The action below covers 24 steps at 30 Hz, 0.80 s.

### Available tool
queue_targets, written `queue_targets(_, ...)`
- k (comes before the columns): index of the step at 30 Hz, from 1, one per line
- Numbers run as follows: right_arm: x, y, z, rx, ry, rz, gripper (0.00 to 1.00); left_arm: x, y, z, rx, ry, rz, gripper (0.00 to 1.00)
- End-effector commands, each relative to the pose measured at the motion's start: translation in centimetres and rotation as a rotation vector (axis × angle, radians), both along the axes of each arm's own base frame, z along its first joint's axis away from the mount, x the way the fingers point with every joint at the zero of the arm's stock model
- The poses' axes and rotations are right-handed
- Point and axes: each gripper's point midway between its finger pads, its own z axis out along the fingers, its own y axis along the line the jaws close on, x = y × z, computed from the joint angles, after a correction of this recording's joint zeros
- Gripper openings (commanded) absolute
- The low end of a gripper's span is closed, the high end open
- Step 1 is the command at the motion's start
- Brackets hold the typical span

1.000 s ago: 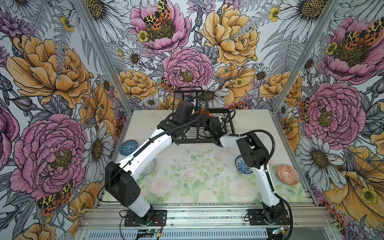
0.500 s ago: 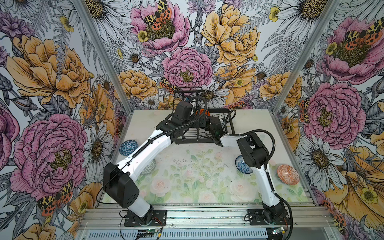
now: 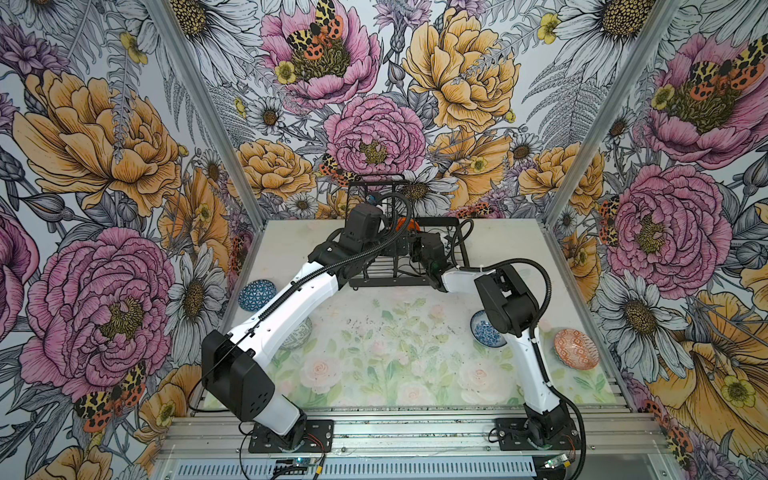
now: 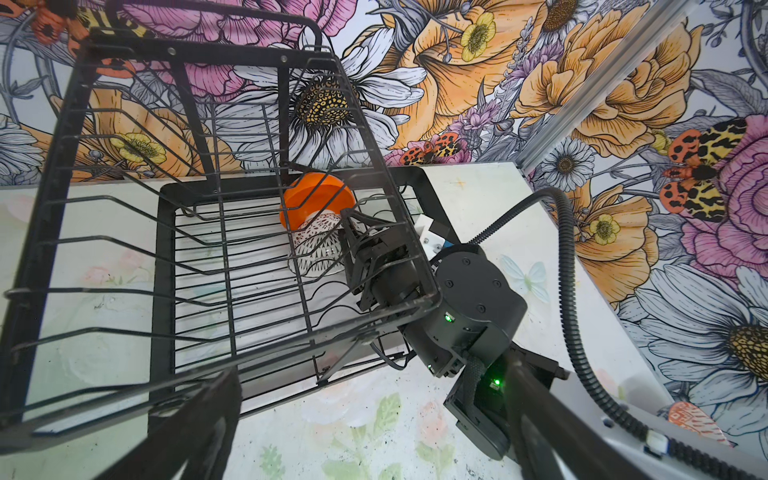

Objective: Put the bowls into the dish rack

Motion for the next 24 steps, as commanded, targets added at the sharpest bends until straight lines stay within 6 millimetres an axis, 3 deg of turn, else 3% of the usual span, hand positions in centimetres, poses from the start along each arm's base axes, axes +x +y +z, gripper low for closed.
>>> queue_targets(1,0.6,-0.7,4.4,0.004,-0.079,-0.007,0.38,-0.3,1.2,0.9,-0.011,-0.024,0.037,0.99)
queue_targets(24,0.0,-2.1,5.7,0.001,-0.093,-0.017,0.40,-0.9,1.6,1.1,-0.013,-0.030,0.055,0.98)
